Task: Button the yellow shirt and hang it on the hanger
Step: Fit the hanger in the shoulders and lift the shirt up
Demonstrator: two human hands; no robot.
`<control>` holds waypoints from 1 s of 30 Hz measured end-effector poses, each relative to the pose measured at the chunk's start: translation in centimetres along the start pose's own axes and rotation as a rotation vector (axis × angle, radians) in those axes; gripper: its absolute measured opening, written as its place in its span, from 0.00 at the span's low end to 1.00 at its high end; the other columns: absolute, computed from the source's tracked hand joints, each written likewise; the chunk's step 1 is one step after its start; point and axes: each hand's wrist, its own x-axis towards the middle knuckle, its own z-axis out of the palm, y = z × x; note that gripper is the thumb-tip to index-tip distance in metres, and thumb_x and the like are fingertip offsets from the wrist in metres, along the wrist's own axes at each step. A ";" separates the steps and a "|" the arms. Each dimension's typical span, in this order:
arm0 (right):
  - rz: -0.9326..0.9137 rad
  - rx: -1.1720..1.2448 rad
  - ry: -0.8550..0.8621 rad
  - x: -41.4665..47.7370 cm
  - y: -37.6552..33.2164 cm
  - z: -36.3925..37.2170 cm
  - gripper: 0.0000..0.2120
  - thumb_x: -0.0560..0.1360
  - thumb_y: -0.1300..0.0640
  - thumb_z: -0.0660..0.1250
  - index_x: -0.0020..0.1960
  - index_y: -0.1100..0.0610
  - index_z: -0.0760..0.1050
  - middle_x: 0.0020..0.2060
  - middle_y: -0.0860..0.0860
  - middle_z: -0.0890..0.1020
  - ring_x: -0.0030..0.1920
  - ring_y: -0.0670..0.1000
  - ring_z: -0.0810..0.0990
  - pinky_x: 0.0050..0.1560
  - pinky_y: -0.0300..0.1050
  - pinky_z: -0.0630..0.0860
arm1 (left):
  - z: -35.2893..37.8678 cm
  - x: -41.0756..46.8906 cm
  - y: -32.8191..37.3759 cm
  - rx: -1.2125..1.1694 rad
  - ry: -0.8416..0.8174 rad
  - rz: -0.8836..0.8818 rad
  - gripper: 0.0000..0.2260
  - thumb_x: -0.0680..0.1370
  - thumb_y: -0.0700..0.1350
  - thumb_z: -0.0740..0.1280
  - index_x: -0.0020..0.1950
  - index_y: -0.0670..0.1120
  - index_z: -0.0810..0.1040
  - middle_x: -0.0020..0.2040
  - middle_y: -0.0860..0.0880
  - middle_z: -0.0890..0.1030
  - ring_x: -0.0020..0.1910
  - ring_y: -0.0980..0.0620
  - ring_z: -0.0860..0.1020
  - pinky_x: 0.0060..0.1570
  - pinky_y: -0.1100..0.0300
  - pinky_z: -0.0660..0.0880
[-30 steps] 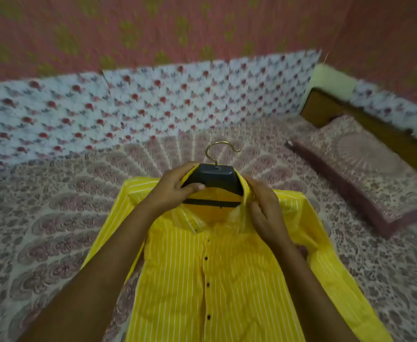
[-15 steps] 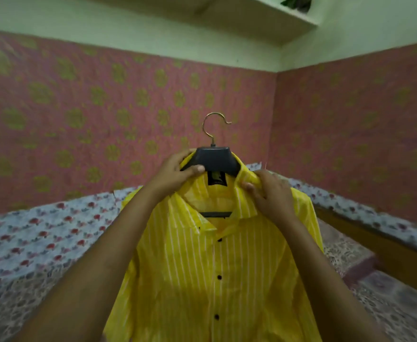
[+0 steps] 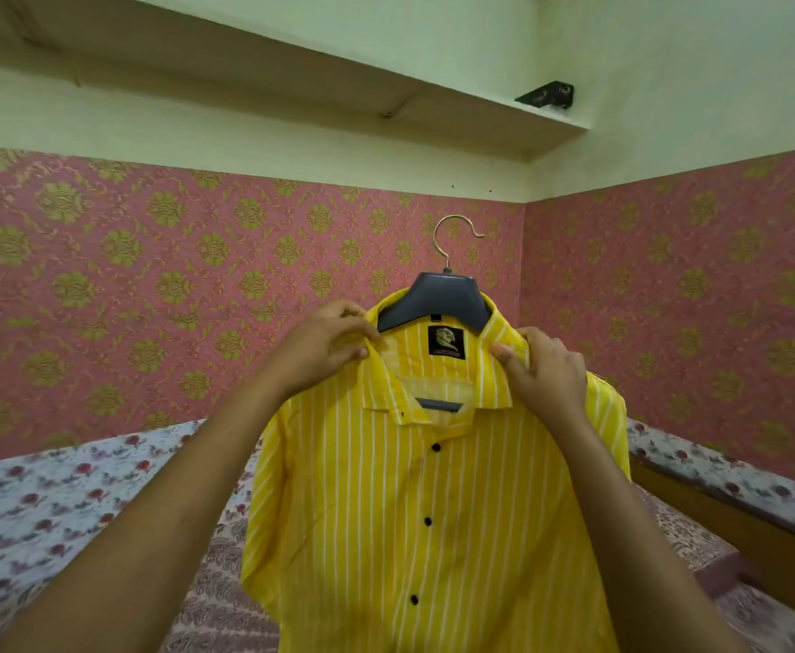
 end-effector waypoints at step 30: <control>0.060 0.028 -0.054 -1.5 6.7 -0.9 0.39 0.65 0.31 0.45 0.56 0.59 0.75 0.48 0.58 0.82 0.52 0.60 0.77 0.53 0.53 0.66 | 3.8 -0.6 -0.1 -0.134 -0.010 -0.505 0.02 0.76 0.40 0.66 0.44 0.46 0.78 0.43 0.50 0.78 0.48 0.48 0.76 0.51 0.53 0.73</control>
